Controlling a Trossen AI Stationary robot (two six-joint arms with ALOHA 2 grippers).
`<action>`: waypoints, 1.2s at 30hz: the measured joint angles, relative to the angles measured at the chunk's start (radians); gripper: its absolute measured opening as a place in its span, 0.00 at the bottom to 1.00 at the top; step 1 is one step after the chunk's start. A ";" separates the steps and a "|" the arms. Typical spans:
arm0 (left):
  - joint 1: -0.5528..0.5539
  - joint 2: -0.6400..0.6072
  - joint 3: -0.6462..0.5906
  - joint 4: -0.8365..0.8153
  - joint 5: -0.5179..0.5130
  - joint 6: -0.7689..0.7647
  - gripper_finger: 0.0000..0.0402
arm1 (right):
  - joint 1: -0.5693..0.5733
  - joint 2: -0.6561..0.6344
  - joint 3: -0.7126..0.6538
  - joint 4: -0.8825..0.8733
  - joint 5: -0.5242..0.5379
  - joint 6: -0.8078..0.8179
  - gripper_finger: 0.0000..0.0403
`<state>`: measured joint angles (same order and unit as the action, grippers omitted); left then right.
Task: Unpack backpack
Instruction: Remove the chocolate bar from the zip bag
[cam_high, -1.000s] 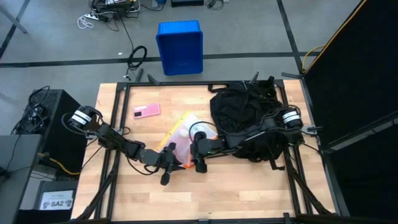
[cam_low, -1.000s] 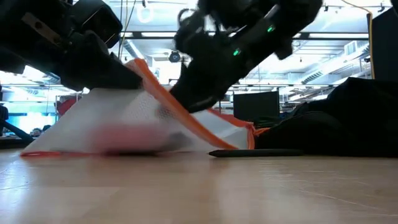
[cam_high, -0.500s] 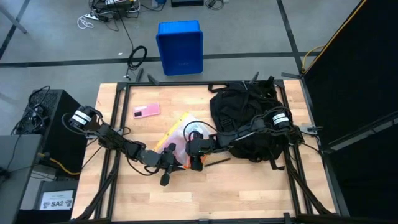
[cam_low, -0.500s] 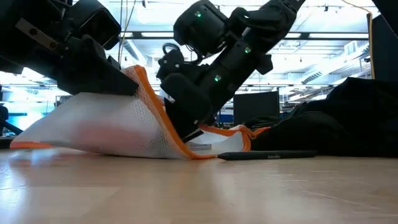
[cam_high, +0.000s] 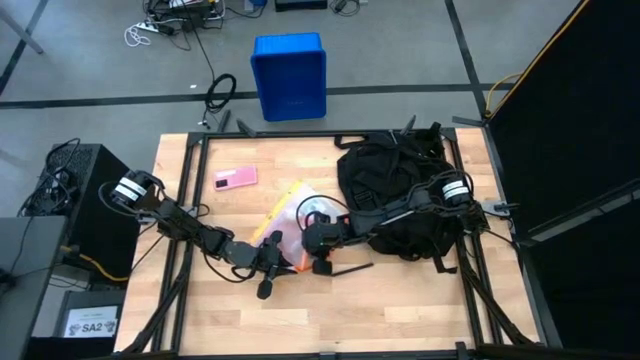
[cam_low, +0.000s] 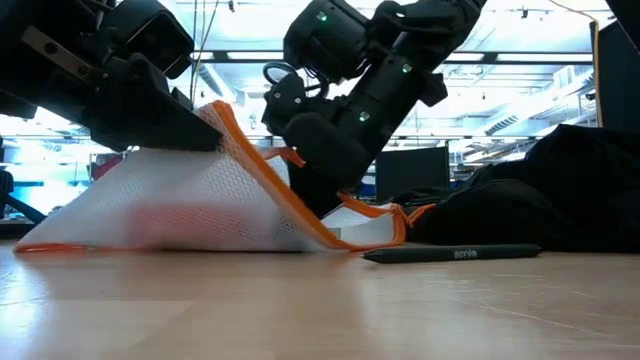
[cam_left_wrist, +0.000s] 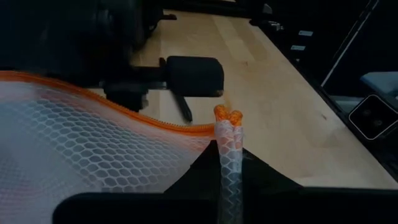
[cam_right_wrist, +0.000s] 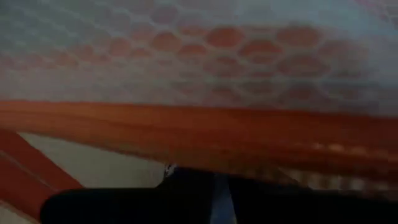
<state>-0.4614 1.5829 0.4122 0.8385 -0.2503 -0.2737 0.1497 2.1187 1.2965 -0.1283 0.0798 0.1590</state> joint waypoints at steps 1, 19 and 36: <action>0.000 0.000 0.000 -0.002 0.001 0.000 0.00 | 0.000 -0.015 -0.002 -0.020 0.007 0.003 0.01; -0.006 0.000 0.000 -0.019 0.009 -0.020 0.00 | 0.132 -0.224 -0.005 -0.279 0.238 0.049 0.00; -0.006 0.000 -0.001 -0.023 0.009 -0.027 0.00 | 0.031 -0.076 -0.002 -0.150 0.055 0.173 0.56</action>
<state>-0.4676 1.5829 0.4114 0.8151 -0.2417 -0.3008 0.1805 2.0430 1.2942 -0.2787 0.1352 0.3317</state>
